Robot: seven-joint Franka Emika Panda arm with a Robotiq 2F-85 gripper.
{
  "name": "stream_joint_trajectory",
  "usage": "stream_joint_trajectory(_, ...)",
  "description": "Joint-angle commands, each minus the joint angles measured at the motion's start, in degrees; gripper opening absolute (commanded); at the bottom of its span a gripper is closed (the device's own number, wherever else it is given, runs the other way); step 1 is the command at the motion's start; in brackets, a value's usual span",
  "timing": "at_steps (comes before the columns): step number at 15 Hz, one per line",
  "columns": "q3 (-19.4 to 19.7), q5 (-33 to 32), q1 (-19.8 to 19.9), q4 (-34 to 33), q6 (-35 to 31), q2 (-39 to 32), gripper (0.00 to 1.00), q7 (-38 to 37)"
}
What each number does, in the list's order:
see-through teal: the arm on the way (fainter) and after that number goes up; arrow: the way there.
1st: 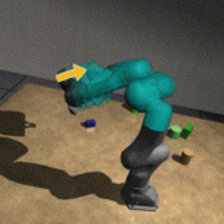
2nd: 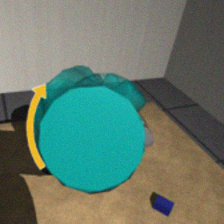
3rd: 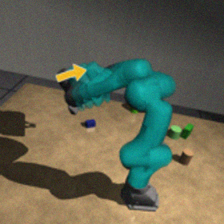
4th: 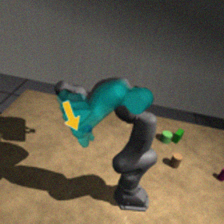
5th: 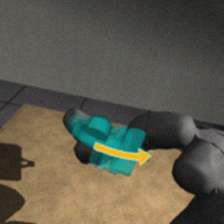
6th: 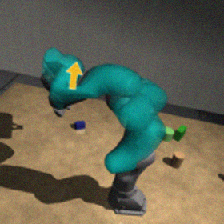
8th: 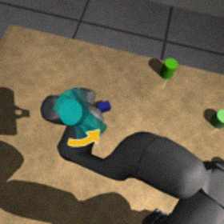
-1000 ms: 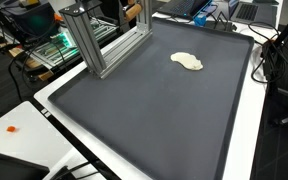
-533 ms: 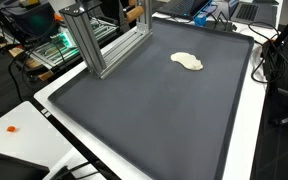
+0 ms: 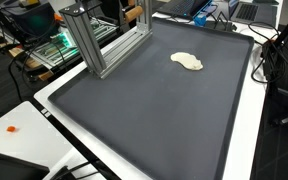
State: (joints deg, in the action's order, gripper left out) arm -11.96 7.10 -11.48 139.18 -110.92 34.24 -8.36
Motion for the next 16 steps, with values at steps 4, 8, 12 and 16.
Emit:
stream_joint_trajectory(4, -6.5, -6.1, 5.2, -4.9, -12.3, -11.4, 1.0, -16.4)
stream_joint_trajectory(8, -8.5, -12.7, 8.0, -7.6, -15.0, -17.6, 1.0, -28.3)
stream_joint_trajectory(12, -7.5, -16.8, 7.7, -10.1, -13.9, -21.9, 1.0, -36.2)
stream_joint_trajectory(16, -6.1, -17.1, 6.6, -11.2, -14.6, -24.1, 1.0, -39.6)
